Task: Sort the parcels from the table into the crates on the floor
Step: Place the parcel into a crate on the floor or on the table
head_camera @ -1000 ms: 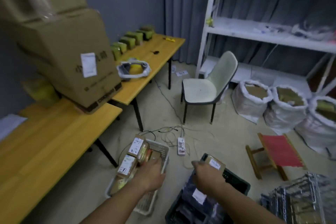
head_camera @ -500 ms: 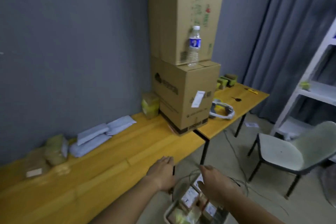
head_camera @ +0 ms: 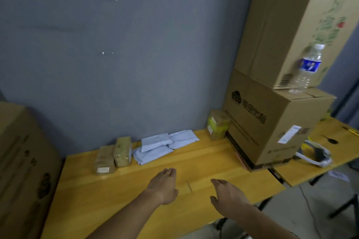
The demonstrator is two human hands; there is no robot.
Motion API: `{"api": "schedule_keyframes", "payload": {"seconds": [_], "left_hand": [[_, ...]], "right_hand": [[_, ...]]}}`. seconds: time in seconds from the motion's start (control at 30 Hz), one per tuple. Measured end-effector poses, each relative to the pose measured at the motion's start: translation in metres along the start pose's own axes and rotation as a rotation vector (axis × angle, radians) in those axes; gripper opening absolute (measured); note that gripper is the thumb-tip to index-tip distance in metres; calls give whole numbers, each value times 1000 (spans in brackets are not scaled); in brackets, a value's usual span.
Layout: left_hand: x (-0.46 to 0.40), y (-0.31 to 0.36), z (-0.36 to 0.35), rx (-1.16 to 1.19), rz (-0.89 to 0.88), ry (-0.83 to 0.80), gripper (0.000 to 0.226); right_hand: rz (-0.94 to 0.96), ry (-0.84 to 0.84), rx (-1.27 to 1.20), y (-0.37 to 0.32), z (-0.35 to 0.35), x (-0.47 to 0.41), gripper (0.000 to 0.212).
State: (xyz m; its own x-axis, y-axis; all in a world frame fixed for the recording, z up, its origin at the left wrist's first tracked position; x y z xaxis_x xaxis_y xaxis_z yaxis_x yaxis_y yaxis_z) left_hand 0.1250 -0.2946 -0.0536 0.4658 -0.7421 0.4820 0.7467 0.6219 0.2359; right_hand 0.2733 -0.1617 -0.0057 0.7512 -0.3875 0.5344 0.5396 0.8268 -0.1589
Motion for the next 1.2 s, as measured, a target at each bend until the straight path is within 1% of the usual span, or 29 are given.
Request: {"api": "schedule_keyframes", "payload": {"seconds": [0.17, 0.3, 0.43, 0.57, 0.67, 0.8, 0.9, 0.97, 1.03, 1.1, 1.13, 1.2], "left_hand": [[-26, -40, 8, 19, 71, -17, 80], [-56, -79, 12, 27, 184, -32, 80], [-70, -139, 15, 62, 392, -61, 80], [-76, -206, 30, 140, 573, -8, 78], [-84, -253, 35, 200, 641, 12, 74], [-117, -312, 36, 246, 672, 26, 74], [-162, -360, 28, 284, 685, 76, 87], [-195, -386, 18, 302, 706, 71, 100], [-232, -415, -11, 387, 738, 36, 113], [-253, -425, -24, 441, 767, 19, 134], [-254, -420, -20, 458, 764, 23, 139], [-253, -412, -11, 427, 762, 30, 135]], "right_hand": [[55, -30, 61, -17, 13, -47, 62], [117, -40, 87, -30, 24, -109, 63], [193, -69, 88, -53, 35, -170, 62], [280, -115, 130, -89, 45, -222, 61], [316, -142, 152, -120, 49, -254, 60], [327, -157, 156, -159, 48, -299, 59], [295, -158, 135, -180, 40, -328, 58], [273, -170, 132, -189, 33, -341, 58], [246, -179, 129, -194, 24, -351, 59], [215, -191, 126, -195, 18, -356, 59], [199, -199, 121, -195, 16, -358, 59], [180, -205, 115, -194, 14, -359, 59]]}}
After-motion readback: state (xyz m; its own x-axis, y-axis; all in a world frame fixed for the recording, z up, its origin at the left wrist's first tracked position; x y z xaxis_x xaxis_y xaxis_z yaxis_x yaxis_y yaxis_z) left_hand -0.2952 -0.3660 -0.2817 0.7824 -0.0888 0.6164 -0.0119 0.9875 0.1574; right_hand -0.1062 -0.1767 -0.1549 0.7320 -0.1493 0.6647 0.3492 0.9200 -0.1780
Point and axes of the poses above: each hand's wrist, its own x-axis away from the middle knuckle, its own z-axis out of the back of the hand, y = z × x, the point moved 8 cm from there along -x, towards the middle knuckle, and after that the axes turned 8 degrees about -y, right-handed, at the moved point
